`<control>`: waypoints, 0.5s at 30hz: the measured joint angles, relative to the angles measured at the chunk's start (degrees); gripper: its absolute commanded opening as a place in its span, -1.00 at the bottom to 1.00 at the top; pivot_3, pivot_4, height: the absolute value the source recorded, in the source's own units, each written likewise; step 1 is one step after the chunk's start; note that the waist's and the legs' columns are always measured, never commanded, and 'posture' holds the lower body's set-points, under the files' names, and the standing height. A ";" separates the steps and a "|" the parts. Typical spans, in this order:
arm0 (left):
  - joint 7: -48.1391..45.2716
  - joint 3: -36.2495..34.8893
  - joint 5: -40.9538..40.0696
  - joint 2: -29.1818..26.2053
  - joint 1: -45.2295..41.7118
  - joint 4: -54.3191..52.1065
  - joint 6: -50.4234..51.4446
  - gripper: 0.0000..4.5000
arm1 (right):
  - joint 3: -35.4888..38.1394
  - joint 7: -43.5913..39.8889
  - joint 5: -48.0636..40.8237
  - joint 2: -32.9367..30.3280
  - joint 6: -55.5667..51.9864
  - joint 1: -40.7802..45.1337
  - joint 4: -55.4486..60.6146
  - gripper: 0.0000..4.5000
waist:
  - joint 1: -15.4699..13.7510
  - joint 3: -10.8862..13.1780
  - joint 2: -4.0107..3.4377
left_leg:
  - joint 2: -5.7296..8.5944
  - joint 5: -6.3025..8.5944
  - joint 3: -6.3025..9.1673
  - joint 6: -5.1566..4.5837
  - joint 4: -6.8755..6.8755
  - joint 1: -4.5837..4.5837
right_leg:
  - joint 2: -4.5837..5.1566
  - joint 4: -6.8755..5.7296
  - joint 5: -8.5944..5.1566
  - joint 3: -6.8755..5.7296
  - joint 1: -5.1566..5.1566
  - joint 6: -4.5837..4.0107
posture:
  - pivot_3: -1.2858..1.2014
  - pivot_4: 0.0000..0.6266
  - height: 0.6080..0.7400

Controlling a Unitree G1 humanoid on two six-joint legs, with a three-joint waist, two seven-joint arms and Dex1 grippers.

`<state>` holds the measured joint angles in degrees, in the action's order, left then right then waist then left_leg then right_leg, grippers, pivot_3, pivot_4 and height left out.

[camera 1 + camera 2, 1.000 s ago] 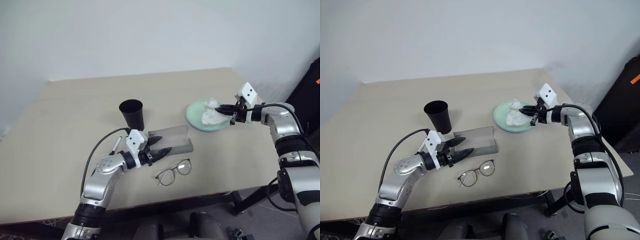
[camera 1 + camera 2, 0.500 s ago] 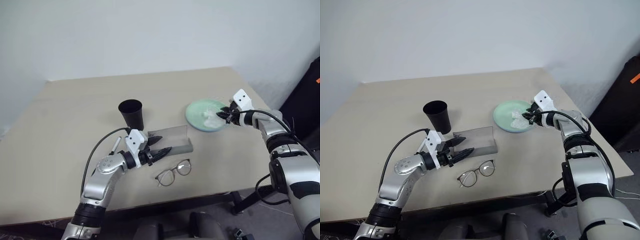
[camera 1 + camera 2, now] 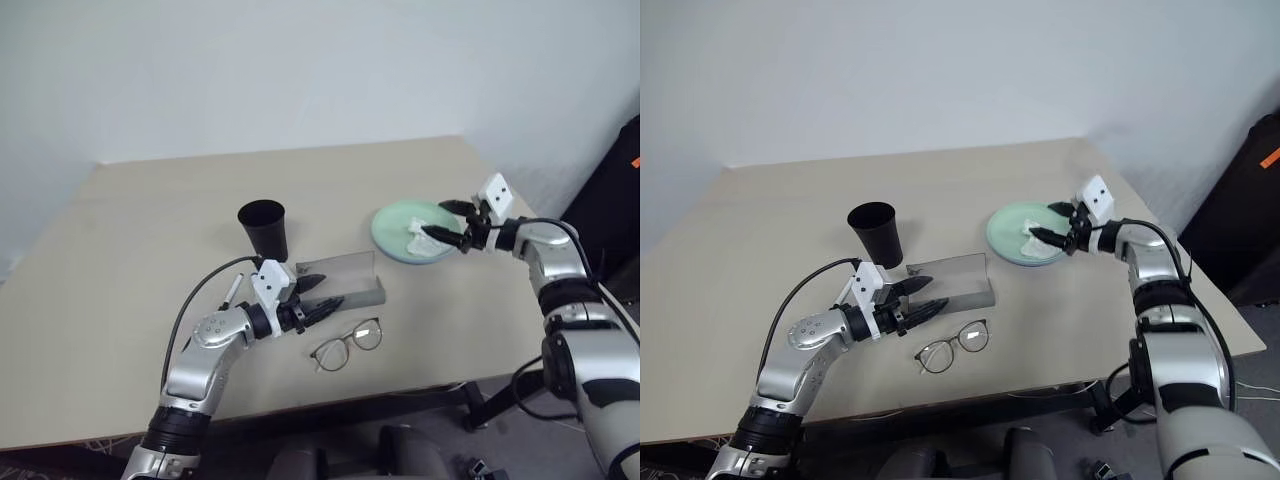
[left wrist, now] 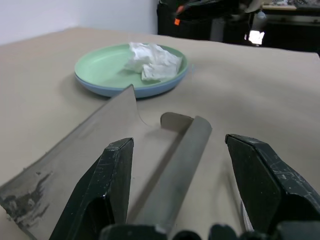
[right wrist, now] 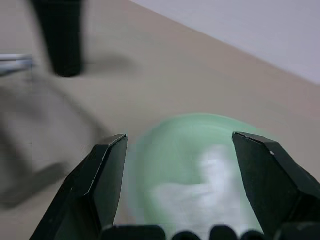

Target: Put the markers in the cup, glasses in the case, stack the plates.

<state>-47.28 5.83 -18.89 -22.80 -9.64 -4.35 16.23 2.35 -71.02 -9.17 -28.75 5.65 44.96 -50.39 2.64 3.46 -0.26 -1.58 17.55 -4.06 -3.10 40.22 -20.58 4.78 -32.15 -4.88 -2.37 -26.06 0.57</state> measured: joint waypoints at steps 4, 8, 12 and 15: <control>-1.59 0.52 -0.11 -0.41 -0.03 -0.07 0.90 0.37 | -1.32 -6.40 -3.29 -1.59 -7.19 -9.49 13.08 0.61 | -0.12 0.01 -0.13 | 0.02 0.00 -0.03 0.01 0.09 -0.02 | 0.03 -0.15 -0.02 0.02 -0.06 0.00 | 0.03 -1.00 1.00; -4.31 1.58 -0.13 -1.28 -1.32 0.43 2.00 0.37 | -2.78 -8.01 -4.29 -3.74 -11.12 -15.93 24.49 0.61 | -0.24 0.01 -0.09 | 0.00 -0.01 0.01 0.08 0.28 0.03 | 0.04 -0.53 -0.10 -0.01 -0.09 0.01 | 0.03 -1.00 1.00; -7.68 2.23 -1.68 -1.81 -3.27 0.62 4.53 0.37 | -4.07 -7.31 -4.28 -3.63 -11.70 -19.49 26.97 0.61 | -0.15 0.03 -0.06 | 0.00 -0.13 0.01 0.26 0.36 0.03 | 0.04 -0.55 -0.10 0.01 -0.09 0.00 | 0.03 -1.00 1.00; -12.00 4.11 -2.42 -4.31 -5.36 0.94 7.92 0.37 | -4.13 -5.87 -4.28 -3.41 -11.67 -20.19 27.27 0.61 | -0.16 0.06 0.00 | 0.01 -0.21 0.04 0.43 0.38 0.00 | 0.03 -0.55 -0.11 0.01 -0.09 0.01 | 0.03 -1.00 1.00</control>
<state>-59.28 9.94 -21.31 -27.11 -15.00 -3.41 24.15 -1.77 -76.90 -13.45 -32.16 -6.02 24.77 -23.12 2.48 3.52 -0.27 -1.56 17.34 -4.02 -2.67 40.60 -20.58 4.81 -32.71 -4.98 -2.37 -26.14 0.58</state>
